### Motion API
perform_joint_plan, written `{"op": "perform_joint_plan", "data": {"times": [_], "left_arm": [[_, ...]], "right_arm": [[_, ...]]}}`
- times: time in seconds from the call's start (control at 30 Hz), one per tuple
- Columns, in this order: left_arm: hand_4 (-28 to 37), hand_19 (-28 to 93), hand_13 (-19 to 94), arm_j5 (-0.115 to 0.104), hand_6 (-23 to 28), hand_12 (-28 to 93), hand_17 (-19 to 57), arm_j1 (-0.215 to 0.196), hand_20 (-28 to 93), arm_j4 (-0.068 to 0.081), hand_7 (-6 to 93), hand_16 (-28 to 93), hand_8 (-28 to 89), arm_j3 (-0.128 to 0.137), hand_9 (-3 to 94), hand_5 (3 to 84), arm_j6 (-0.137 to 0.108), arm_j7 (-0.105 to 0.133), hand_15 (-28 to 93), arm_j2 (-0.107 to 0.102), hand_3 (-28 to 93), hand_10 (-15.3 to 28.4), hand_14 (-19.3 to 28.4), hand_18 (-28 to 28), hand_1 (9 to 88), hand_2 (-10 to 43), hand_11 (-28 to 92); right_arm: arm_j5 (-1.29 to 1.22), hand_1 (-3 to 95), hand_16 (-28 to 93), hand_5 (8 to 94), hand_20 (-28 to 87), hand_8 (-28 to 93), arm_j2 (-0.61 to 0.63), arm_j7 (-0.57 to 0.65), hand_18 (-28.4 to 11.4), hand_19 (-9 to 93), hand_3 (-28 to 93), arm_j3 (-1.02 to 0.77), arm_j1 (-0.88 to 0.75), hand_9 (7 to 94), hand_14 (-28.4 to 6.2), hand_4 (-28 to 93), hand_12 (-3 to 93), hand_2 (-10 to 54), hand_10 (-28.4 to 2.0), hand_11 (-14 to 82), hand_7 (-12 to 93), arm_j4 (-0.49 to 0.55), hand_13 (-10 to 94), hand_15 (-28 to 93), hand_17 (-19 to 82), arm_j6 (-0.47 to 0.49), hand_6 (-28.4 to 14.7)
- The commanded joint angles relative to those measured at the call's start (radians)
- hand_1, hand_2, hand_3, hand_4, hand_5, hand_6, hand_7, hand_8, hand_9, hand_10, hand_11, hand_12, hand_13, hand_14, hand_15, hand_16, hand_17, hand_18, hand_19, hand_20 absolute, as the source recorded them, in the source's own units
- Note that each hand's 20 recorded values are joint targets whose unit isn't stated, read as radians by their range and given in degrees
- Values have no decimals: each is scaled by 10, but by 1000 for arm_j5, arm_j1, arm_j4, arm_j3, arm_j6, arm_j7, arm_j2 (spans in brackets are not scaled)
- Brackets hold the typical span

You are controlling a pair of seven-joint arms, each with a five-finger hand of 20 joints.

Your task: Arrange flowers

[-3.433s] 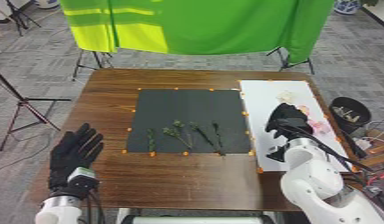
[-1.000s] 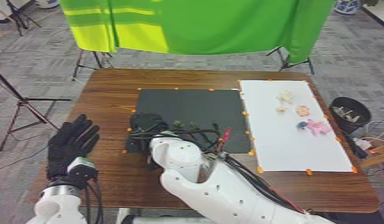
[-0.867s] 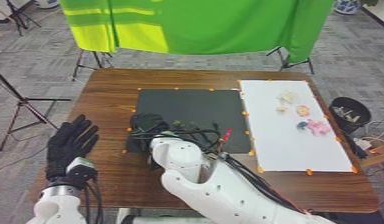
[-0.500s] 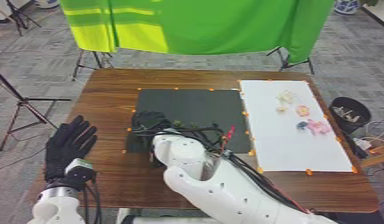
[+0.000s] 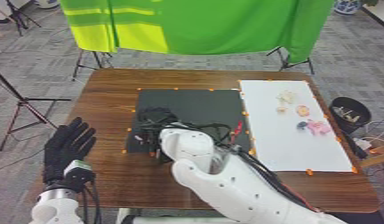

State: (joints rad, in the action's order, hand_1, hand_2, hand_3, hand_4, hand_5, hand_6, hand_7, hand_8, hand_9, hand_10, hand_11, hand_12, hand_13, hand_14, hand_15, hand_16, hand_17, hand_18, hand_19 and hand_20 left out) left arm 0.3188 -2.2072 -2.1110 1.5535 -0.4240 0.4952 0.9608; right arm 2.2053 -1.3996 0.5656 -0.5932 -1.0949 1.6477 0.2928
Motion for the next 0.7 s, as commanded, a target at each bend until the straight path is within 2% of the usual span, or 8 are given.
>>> {"op": "perform_joint_plan", "data": {"times": [0.03,0.13,0.27,0.3,0.37,0.53,0.7], "left_arm": [[-283,404,255,13,103,105,-67,-6,89,2,167,-97,-94,8,336,423,47,-21,476,29,703,159,172,158,309,161,324],[-283,402,256,20,102,103,-67,-2,89,2,167,-97,-94,8,338,425,60,-30,474,32,702,159,172,159,307,162,322],[-283,400,257,18,102,99,-67,-6,89,-2,166,-98,-93,9,342,427,70,-16,470,31,702,159,172,159,305,163,318],[-283,399,257,19,102,99,-67,-12,89,-6,165,-97,-93,14,342,427,67,-20,469,31,702,159,172,158,305,163,318],[-283,399,257,15,102,99,-67,-21,89,-8,164,-97,-93,21,343,429,70,-10,468,32,701,158,172,158,304,163,316],[-283,398,258,12,102,99,-67,-32,90,-13,164,-96,-91,29,344,429,69,2,465,31,703,158,172,158,302,163,311],[-283,396,258,11,102,101,-67,-29,91,-13,162,-94,-91,26,345,430,75,3,463,34,704,158,172,158,301,162,308]], "right_arm": [[-22,416,133,439,176,-134,160,26,-210,591,860,-125,-30,370,-179,-283,126,-95,-205,93,162,153,350,282,150,-115,-59],[-34,400,134,442,176,-133,249,67,-211,591,855,-200,-69,373,-181,-283,126,-95,-206,93,161,202,348,278,150,-189,-60],[-52,393,136,450,175,-130,363,103,-211,593,840,-323,-145,382,-183,-283,126,-95,-206,93,154,239,352,277,153,-248,-64],[-51,392,137,451,175,-128,385,120,-210,593,837,-351,-167,384,-183,-283,125,-95,-207,92,153,239,352,276,153,-258,-65],[-58,390,137,453,174,-126,425,142,-210,594,834,-405,-202,387,-182,-283,125,-95,-205,93,153,232,353,274,153,-265,-65],[-53,407,134,459,171,-125,492,192,-209,589,832,-509,-279,395,-177,-283,122,-95,-196,93,156,214,359,250,154,-251,-63],[-57,442,130,470,170,-131,522,222,-207,584,841,-565,-317,413,-159,-282,118,-95,-180,95,168,198,374,212,162,-172,-51]]}}
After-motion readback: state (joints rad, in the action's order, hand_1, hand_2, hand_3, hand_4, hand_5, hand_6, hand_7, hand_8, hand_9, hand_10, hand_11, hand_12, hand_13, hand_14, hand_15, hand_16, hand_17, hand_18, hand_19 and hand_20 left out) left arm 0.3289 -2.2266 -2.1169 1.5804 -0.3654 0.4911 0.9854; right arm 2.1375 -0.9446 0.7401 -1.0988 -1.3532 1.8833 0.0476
